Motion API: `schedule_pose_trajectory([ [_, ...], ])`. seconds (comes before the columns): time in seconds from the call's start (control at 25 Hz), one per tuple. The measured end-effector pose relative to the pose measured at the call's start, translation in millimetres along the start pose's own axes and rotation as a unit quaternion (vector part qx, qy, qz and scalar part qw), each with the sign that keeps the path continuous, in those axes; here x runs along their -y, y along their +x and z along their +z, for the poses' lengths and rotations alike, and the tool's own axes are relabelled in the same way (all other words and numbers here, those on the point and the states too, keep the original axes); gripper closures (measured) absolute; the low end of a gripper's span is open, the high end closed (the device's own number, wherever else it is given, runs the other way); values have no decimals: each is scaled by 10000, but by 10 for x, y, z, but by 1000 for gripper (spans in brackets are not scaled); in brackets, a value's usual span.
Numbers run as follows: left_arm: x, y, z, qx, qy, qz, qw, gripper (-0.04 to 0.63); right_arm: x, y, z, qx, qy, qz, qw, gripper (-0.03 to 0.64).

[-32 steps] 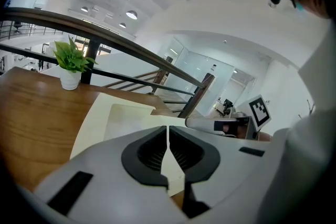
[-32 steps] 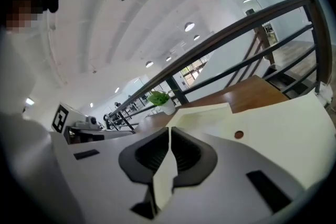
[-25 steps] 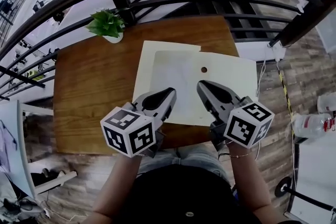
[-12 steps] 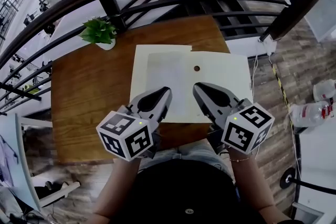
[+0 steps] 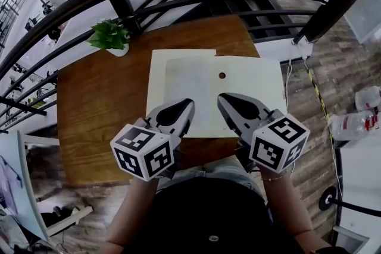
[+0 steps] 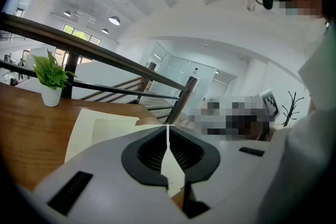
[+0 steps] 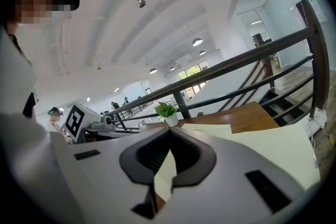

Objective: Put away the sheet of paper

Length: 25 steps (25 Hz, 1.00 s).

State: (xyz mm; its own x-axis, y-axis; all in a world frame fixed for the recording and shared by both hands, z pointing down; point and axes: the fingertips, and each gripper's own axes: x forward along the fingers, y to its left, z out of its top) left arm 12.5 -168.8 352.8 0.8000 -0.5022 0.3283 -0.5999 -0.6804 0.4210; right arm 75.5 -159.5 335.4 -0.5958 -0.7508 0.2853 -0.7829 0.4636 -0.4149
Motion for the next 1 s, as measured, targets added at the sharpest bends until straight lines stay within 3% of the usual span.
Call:
schedule_pose_trajectory([
  [0.64, -65, -27, -40, -65, -148, -39, 9999, 569, -35, -14, -87, -565, -442, 321, 9969, 591],
  [1.0, -56, -50, -71, -145, -95, -74, 9998, 569, 56, -132, -151, -799, -489, 222, 9954, 591],
])
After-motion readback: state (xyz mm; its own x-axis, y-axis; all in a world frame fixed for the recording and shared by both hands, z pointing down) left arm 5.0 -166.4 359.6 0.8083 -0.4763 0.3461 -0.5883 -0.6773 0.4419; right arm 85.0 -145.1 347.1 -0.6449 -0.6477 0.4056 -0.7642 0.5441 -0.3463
